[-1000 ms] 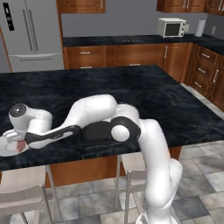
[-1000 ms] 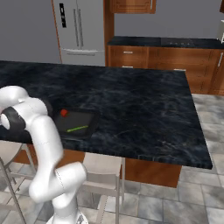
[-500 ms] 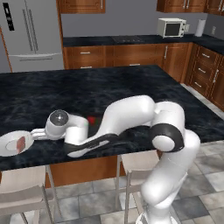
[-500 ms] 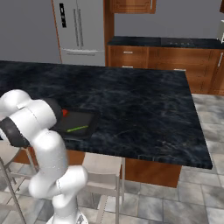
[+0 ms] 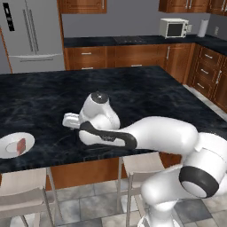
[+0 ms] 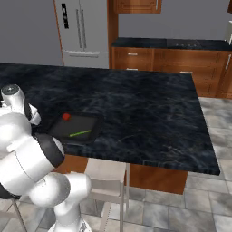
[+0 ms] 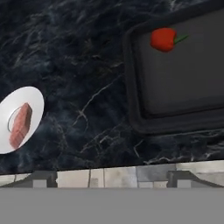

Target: Create a steak meal by picking up the steak and asparagus from the tray and placing them on the plate. Leave the bell pepper on the tray.

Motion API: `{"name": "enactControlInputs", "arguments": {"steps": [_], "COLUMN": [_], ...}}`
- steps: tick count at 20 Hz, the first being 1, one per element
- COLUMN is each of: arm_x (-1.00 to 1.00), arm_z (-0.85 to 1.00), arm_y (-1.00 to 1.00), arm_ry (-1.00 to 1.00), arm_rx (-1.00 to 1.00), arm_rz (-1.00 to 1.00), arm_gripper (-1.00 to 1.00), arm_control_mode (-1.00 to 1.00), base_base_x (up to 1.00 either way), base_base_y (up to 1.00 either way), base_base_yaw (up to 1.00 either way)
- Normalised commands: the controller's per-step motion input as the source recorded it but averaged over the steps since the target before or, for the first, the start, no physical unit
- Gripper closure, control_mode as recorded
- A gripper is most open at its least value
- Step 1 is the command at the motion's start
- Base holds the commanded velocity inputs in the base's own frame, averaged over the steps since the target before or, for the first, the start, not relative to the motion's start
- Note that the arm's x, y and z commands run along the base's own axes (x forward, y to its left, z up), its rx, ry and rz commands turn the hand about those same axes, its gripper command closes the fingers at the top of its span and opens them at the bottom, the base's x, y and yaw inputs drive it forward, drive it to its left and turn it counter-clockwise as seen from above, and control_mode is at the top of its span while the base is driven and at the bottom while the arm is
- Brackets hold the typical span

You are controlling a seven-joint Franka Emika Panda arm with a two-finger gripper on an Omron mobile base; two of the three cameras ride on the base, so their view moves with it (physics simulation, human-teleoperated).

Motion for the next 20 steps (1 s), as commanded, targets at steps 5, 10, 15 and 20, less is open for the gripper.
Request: {"name": "enactControlInputs", "arguments": {"steps": [5, 10, 15, 20], "arm_x": [-0.06, -0.03, 0.02, 0.35], "arm_z": [0.15, -0.16, -0.37, -0.58], "arm_y": [-1.00, -1.00, -1.00, -0.53], "arm_ry": [0.35, 0.26, 0.18, 0.00], "arm_rx": [-0.11, -0.17, -0.21, -0.07], "arm_rz": [-0.13, -0.13, -0.18, -0.18], "arm_gripper": [-1.00, -1.00, -1.00, -1.00], "arm_control_mode": [-1.00, -1.00, -1.00, -1.00], "base_base_x": [0.00, 0.00, 0.00, 0.00], "base_base_y": [0.00, 0.00, 0.00, 0.00], "base_base_yaw": [0.00, 0.00, 0.00, 0.00]}}
